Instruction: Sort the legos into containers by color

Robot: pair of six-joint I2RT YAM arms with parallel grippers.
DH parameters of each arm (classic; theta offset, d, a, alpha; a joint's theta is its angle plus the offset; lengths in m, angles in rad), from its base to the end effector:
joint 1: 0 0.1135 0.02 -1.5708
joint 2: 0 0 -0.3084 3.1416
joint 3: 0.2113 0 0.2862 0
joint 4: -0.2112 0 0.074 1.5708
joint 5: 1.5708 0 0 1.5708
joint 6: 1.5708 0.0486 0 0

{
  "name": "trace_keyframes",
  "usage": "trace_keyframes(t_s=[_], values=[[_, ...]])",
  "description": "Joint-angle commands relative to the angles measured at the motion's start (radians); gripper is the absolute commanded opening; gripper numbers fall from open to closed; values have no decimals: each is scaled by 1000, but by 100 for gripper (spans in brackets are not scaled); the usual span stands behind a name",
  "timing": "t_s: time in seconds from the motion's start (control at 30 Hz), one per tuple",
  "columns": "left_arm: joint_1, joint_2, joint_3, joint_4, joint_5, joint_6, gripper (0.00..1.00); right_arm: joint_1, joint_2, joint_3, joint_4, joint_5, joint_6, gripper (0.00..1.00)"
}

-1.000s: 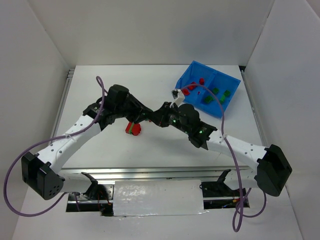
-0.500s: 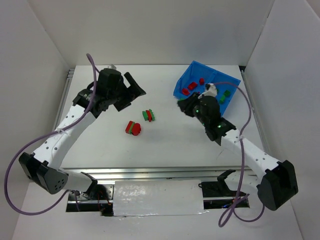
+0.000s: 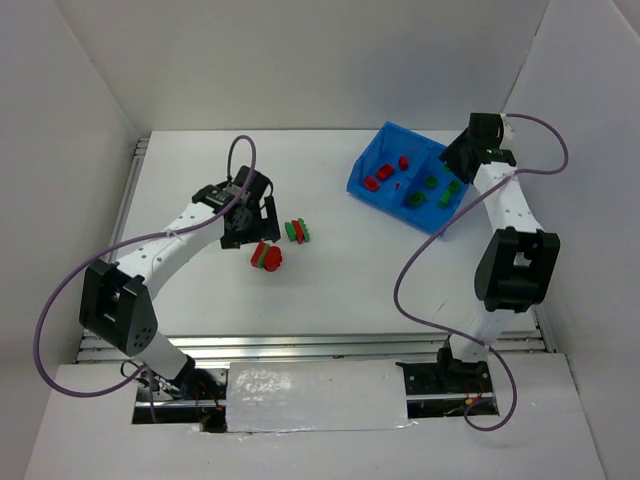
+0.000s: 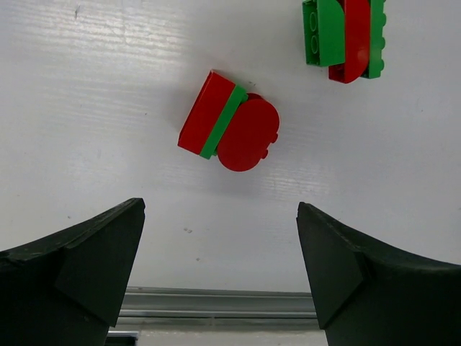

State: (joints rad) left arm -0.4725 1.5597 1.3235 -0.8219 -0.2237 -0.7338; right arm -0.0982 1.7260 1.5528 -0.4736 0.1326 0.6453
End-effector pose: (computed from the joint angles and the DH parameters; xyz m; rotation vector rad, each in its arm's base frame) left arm 0.3275 -0.1553 0.3090 -0.4134 2.5601 -0.1457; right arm 0.4484 -0.0506 0.3555 0.8725 2.0363 0.1563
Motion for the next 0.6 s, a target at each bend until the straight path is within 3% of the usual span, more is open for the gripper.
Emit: trace_keyframes(t_s=[0.0, 0.17, 0.3, 0.57], values=[[3, -39, 20, 44, -11, 54, 100, -23, 33, 87, -77, -48, -35, 63], [3, -46, -24, 118, 41, 131, 100, -26, 156, 280, -183, -84, -78, 100], [3, 2, -50, 147, 70, 174, 99, -20, 107, 288, -203, -90, -58, 100], [5, 223, -40, 199, 58, 244, 100, 144, -221, -103, -57, -284, -47, 99]])
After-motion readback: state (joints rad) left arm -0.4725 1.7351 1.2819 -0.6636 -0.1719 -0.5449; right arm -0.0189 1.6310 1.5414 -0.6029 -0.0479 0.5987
